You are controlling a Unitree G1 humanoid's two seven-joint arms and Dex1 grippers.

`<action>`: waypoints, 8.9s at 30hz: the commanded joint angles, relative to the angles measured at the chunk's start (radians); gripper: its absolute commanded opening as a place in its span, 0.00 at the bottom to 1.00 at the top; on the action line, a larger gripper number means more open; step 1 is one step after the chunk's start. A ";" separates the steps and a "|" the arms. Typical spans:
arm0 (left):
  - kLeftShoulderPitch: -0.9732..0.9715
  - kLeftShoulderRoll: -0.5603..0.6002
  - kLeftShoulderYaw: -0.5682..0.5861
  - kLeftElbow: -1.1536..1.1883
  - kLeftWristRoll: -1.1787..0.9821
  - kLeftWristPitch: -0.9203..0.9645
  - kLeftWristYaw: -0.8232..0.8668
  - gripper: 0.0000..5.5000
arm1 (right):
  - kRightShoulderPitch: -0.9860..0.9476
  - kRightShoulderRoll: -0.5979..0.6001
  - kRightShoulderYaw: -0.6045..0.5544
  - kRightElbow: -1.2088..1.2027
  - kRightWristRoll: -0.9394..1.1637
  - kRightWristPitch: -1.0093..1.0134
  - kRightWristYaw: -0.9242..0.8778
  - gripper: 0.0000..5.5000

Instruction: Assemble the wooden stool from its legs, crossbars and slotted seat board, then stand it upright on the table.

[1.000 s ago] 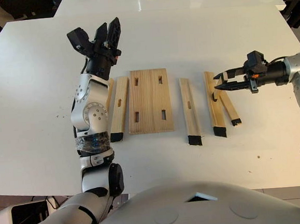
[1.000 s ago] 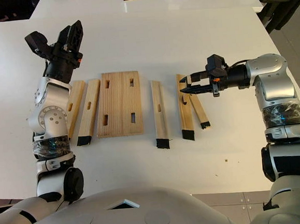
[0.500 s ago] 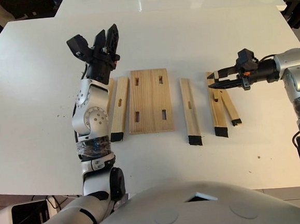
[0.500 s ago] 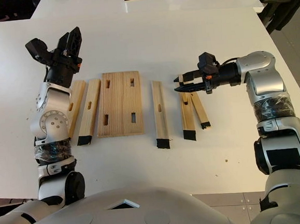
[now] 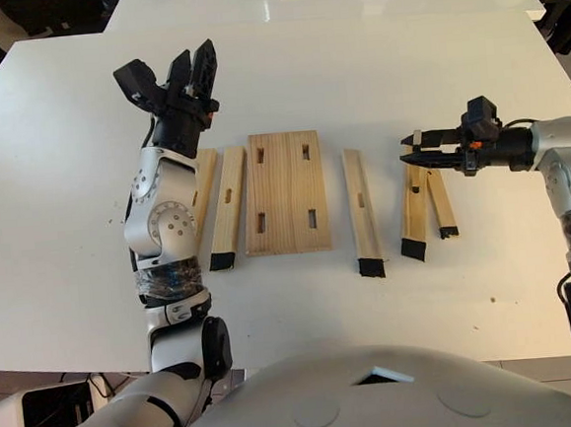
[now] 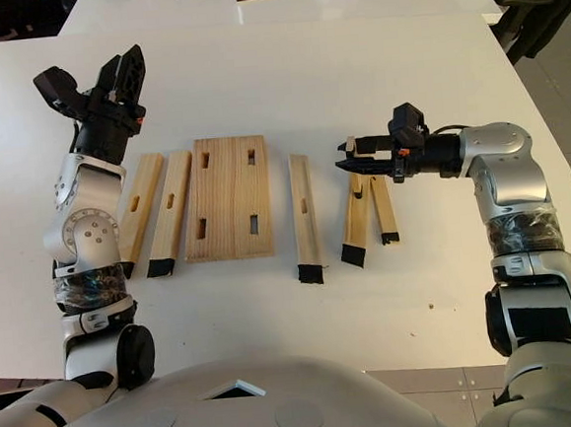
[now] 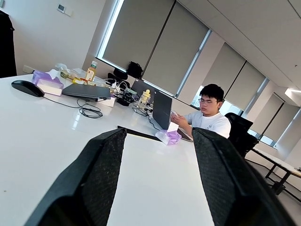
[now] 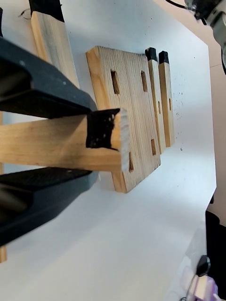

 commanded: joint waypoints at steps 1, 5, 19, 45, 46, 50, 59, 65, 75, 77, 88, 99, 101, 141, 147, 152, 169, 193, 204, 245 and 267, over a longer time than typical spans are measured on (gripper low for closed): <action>-0.014 0.011 0.001 0.012 -0.003 0.016 -0.008 0.47 | 0.091 0.018 -0.033 -0.047 -0.006 -0.017 -0.063 0.24; -0.012 0.014 0.006 0.008 -0.005 0.019 -0.009 0.47 | 0.166 0.030 -0.077 -0.099 0.015 -0.017 -0.120 0.24; 0.020 0.005 0.017 -0.026 -0.003 0.019 0.001 0.47 | 0.293 -0.023 -0.176 -0.214 0.057 0.046 -0.225 0.24; 0.068 -0.006 0.034 -0.054 -0.004 0.017 0.025 0.47 | 0.479 0.063 -0.274 -0.348 0.122 -0.015 -0.328 0.24; 0.071 -0.007 0.035 -0.057 -0.004 0.016 0.027 0.47 | 0.469 0.055 -0.276 -0.343 0.126 -0.012 -0.324 0.24; 0.066 -0.011 0.031 -0.046 -0.001 0.013 0.024 0.47 | 0.440 0.031 -0.275 -0.289 0.119 -0.018 -0.303 0.24; 0.081 -0.013 0.032 -0.049 0.003 0.005 0.026 0.47 | 0.421 0.037 -0.255 -0.202 0.116 -0.038 -0.278 0.24; 0.070 -0.001 0.035 -0.036 -0.002 0.012 0.020 0.47 | 0.413 0.072 -0.267 -0.239 0.154 -0.034 -0.321 0.24; 0.016 0.019 0.023 0.008 -0.006 0.031 -0.007 0.47 | 0.263 0.197 -0.165 -0.246 0.114 -0.050 -0.399 0.24; 0.001 0.025 0.020 0.024 -0.004 0.037 -0.017 0.47 | 0.251 0.231 -0.148 -0.159 0.060 -0.110 -0.422 0.24; -0.018 0.033 0.014 0.070 0.008 0.032 -0.046 0.47 | 0.385 0.246 -0.148 -0.098 0.023 -0.212 -0.443 0.24; 0.039 0.003 0.026 0.012 0.006 0.015 -0.010 0.47 | 0.308 0.164 -0.167 -0.172 0.077 -0.098 -0.440 0.24; 0.075 -0.009 0.034 -0.018 0.007 0.005 0.006 0.47 | 0.266 0.091 -0.198 -0.241 0.152 0.014 -0.395 0.24; 0.074 0.012 0.033 0.013 0.007 -0.029 -0.001 0.47 | 0.239 -0.041 -0.208 -0.129 0.104 0.070 -0.154 0.24; 0.067 0.016 0.027 0.025 0.010 -0.023 -0.007 0.47 | 0.296 0.018 -0.183 -0.156 0.112 0.063 -0.172 0.24; 0.022 0.051 0.024 0.064 0.007 0.008 -0.036 0.47 | 0.384 0.092 -0.168 -0.260 0.118 0.029 -0.239 0.24; -0.016 0.074 0.019 0.088 0.011 0.064 -0.066 0.47 | 0.692 0.167 -0.189 -0.379 0.069 -0.130 -0.424 0.24; 0.004 0.059 0.024 0.057 -0.001 0.073 -0.068 0.47 | 0.745 0.116 -0.105 -0.306 0.005 -0.195 -0.455 0.24; 0.009 0.056 0.028 0.055 0.000 0.065 -0.070 0.47 | 0.717 0.099 -0.101 -0.291 0.022 -0.180 -0.477 0.24; 0.165 -0.011 0.076 -0.054 -0.013 -0.065 -0.017 0.47 | 0.148 0.001 -0.117 -0.692 0.240 0.414 -0.636 0.54; 0.163 0.006 0.066 -0.042 -0.014 -0.052 -0.013 0.47 | 0.204 0.021 -0.186 -0.773 0.335 0.396 -0.551 0.54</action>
